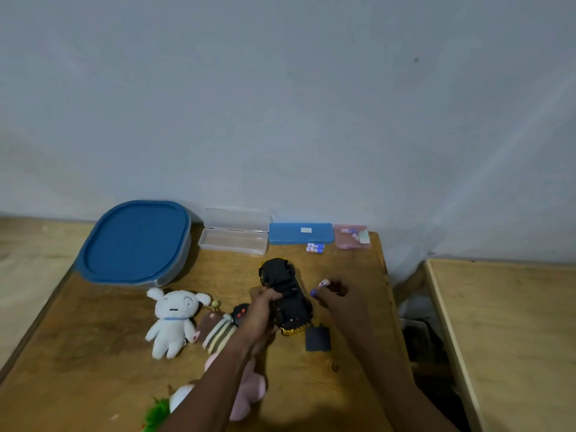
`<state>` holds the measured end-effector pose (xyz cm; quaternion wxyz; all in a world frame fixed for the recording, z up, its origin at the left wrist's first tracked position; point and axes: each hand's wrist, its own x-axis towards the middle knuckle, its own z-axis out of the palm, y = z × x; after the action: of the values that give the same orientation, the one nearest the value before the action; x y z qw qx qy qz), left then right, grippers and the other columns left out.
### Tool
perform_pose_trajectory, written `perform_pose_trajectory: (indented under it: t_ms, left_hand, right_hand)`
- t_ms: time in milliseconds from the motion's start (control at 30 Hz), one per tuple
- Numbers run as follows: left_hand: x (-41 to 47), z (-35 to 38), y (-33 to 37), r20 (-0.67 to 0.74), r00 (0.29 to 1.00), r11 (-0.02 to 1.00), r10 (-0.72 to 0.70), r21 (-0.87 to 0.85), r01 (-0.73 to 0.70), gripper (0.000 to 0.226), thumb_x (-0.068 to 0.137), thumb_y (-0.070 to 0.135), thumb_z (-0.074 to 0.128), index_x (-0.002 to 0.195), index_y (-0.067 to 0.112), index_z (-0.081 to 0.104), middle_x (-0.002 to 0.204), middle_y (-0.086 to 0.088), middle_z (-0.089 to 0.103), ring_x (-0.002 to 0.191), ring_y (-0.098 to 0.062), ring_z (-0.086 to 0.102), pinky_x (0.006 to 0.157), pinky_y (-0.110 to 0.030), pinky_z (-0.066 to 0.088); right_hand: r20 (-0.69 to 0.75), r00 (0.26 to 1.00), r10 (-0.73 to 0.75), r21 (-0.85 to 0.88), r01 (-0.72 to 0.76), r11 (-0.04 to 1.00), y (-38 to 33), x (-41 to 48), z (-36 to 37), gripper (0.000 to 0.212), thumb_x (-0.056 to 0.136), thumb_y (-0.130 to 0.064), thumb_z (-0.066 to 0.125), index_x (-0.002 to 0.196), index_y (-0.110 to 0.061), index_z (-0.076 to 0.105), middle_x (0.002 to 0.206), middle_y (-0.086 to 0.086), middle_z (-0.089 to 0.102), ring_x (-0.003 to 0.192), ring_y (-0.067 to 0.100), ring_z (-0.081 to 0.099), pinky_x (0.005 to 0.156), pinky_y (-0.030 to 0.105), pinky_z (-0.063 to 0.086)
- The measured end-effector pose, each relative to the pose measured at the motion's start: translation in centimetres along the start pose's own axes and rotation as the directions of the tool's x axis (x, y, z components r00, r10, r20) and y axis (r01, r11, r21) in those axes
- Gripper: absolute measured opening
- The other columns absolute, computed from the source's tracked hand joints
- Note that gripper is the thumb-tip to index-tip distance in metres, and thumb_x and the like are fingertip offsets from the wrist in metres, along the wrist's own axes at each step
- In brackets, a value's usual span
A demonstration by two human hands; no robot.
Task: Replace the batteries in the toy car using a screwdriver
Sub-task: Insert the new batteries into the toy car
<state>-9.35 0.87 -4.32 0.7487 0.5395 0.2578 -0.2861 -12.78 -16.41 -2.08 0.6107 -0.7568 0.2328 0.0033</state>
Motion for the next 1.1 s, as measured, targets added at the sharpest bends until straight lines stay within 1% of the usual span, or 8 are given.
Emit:
perform_pose_trajectory:
  t_ms: [67, 133, 200, 300, 633, 767, 967, 1100]
  left_hand:
    - [-0.8, 0.3, 0.1, 0.013, 1.000, 0.985, 0.023, -0.170, -0.021, 0.055, 0.084, 0.023, 0.063, 0.132, 0.009, 0.040, 0.125, -0.024, 0.064, 0.098, -0.039, 0.070, 0.062, -0.039, 0.061]
    - [-1.3, 0.6, 0.3, 0.041, 0.999, 0.966, 0.023, -0.257, -0.012, 0.084, 0.065, 0.029, 0.071, 0.141, 0.007, 0.041, 0.130, -0.027, 0.064, 0.112, -0.046, 0.066, 0.076, -0.049, 0.060]
    - [-1.9, 0.8, 0.6, 0.042, 0.996, 0.946, 0.084, -0.318, -0.067, 0.075, 0.073, 0.026, 0.067, 0.142, 0.010, 0.043, 0.133, -0.028, 0.062, 0.115, -0.047, 0.064, 0.080, -0.054, 0.059]
    - [-2.4, 1.0, 1.0, 0.075, 0.983, 0.902, 0.169, -0.413, -0.124, 0.044, 0.095, 0.013, 0.050, 0.139, 0.013, 0.047, 0.132, -0.026, 0.063, 0.106, -0.040, 0.068, 0.069, -0.047, 0.061]
    - [-5.1, 3.3, 2.0, 0.194, 0.959, 0.928, 0.209, -0.348, -0.132, 0.048, 0.099, 0.020, 0.047, 0.146, 0.009, 0.045, 0.132, -0.028, 0.063, 0.119, -0.045, 0.063, 0.082, -0.050, 0.058]
    - [-5.4, 4.1, 2.5, 0.241, 0.945, 0.938, 0.222, -0.316, -0.140, 0.043, 0.102, 0.021, 0.044, 0.143, 0.008, 0.047, 0.128, -0.028, 0.066, 0.110, -0.041, 0.068, 0.078, -0.049, 0.059]
    - [-5.1, 4.7, 2.6, 0.236, 0.947, 0.938, 0.217, -0.319, -0.136, 0.044, 0.103, 0.023, 0.043, 0.145, 0.009, 0.046, 0.131, -0.028, 0.064, 0.115, -0.044, 0.065, 0.079, -0.049, 0.059]
    - [-5.0, 4.9, 2.8, 0.225, 0.950, 0.938, 0.217, -0.318, -0.139, 0.044, 0.103, 0.023, 0.042, 0.145, 0.009, 0.046, 0.132, -0.028, 0.063, 0.114, -0.043, 0.066, 0.077, -0.048, 0.059]
  right_hand:
    - [-0.006, 0.999, -0.039, 0.056, 0.039, 0.998, -0.9, -1.1, 0.1, 0.022, 0.071, -0.037, 0.077, 0.090, -0.028, 0.071, 0.084, -0.007, 0.075, 0.082, 0.010, 0.072, 0.079, 0.039, 0.060]
    - [-0.028, 0.990, -0.142, 0.072, 0.143, 0.987, -2.0, -2.1, 0.3, 0.022, 0.082, -0.013, 0.075, 0.098, -0.026, 0.067, 0.080, -0.008, 0.074, 0.077, 0.007, 0.071, 0.068, 0.024, 0.058]
    - [-0.056, 0.962, -0.268, 0.034, 0.270, 0.962, -2.7, -2.9, 0.4, 0.027, 0.085, -0.004, 0.072, 0.100, -0.026, 0.067, 0.079, -0.008, 0.073, 0.077, 0.004, 0.070, 0.063, 0.015, 0.054]
    - [-0.041, 0.930, -0.366, -0.028, 0.365, 0.931, -3.2, -3.5, 0.7, 0.026, 0.086, -0.012, 0.073, 0.105, -0.030, 0.071, 0.089, -0.013, 0.074, 0.083, -0.001, 0.069, 0.066, 0.015, 0.054]
    - [-0.084, 0.911, -0.403, 0.032, 0.407, 0.913, -4.5, -4.5, 0.6, 0.029, 0.085, -0.015, 0.075, 0.106, -0.035, 0.073, 0.098, -0.015, 0.073, 0.093, 0.000, 0.068, 0.080, 0.027, 0.059]
    - [-0.125, 0.902, -0.413, 0.022, 0.419, 0.908, -4.3, -4.0, 0.3, 0.026, 0.086, -0.024, 0.074, 0.107, -0.040, 0.073, 0.094, -0.016, 0.073, 0.098, 0.010, 0.067, 0.076, 0.033, 0.061]
    - [-0.144, 0.913, -0.382, 0.034, 0.391, 0.920, -4.4, -3.7, 0.0, 0.030, 0.086, -0.024, 0.074, 0.103, -0.047, 0.068, 0.094, -0.009, 0.072, 0.097, 0.010, 0.068, 0.073, 0.026, 0.061]
    - [-0.146, 0.913, -0.382, 0.014, 0.388, 0.922, -4.4, -3.3, 0.4, 0.027, 0.087, -0.026, 0.073, 0.106, -0.045, 0.070, 0.086, -0.023, 0.073, 0.098, 0.016, 0.067, 0.077, 0.033, 0.060]
